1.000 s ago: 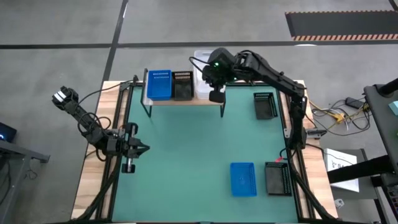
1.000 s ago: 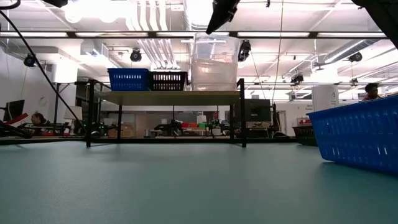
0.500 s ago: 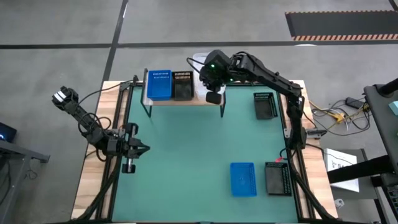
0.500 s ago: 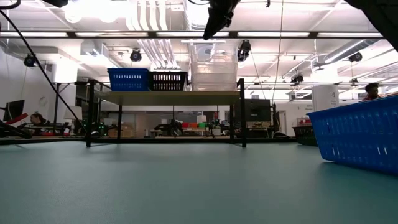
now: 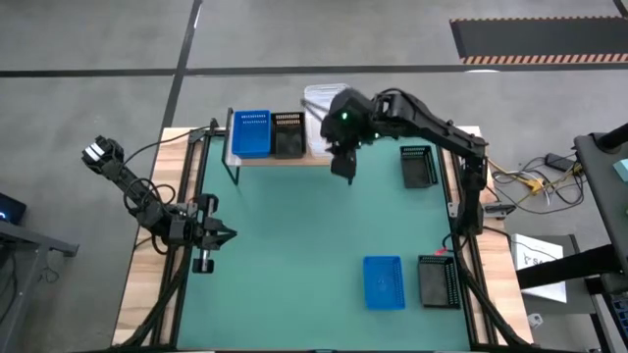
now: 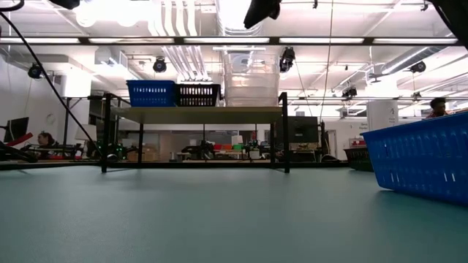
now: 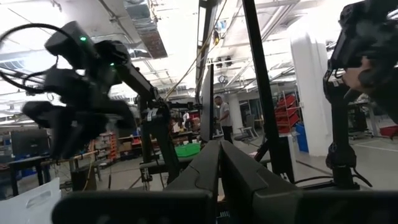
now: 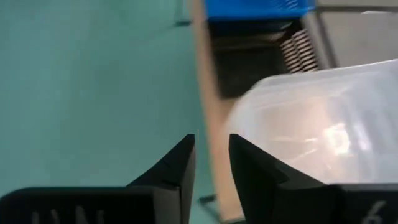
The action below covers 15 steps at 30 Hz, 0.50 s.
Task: Stack baskets on shelf by color
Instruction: Stack the bottom black bin on the other black bin on the shelf
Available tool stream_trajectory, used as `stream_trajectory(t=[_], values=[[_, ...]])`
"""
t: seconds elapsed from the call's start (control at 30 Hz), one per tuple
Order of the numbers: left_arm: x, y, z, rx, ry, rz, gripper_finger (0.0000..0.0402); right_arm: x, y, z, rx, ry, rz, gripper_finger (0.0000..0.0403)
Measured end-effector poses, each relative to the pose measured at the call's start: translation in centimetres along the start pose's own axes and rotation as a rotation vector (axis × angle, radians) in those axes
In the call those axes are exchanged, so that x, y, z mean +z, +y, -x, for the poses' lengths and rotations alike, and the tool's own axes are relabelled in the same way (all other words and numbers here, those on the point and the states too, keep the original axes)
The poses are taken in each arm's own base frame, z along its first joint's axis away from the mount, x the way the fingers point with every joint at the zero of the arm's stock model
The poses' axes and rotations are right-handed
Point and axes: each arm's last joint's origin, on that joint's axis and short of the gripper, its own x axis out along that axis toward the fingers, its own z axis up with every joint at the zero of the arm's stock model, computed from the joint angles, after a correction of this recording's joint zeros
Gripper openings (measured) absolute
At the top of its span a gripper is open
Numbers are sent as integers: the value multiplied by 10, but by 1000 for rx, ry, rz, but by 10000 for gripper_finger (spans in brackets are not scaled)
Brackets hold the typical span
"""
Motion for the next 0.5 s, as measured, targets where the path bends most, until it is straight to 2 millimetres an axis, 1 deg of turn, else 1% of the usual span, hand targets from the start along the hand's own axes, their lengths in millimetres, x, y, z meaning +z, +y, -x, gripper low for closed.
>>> stream_trajectory(t=[0.1,0.27,0.37,0.5], values=[[0,0,0,-1,0,0,0,-2,22,-3,46,50,49,70],[-4,-2,0,-9,18,-11,0,-2,66,-8,121,81,138,39],[-7,-5,-1,-15,33,1,0,-6,90,-14,159,111,180,27],[-11,-8,-3,-25,52,-13,0,-14,114,-25,193,165,207,17]])
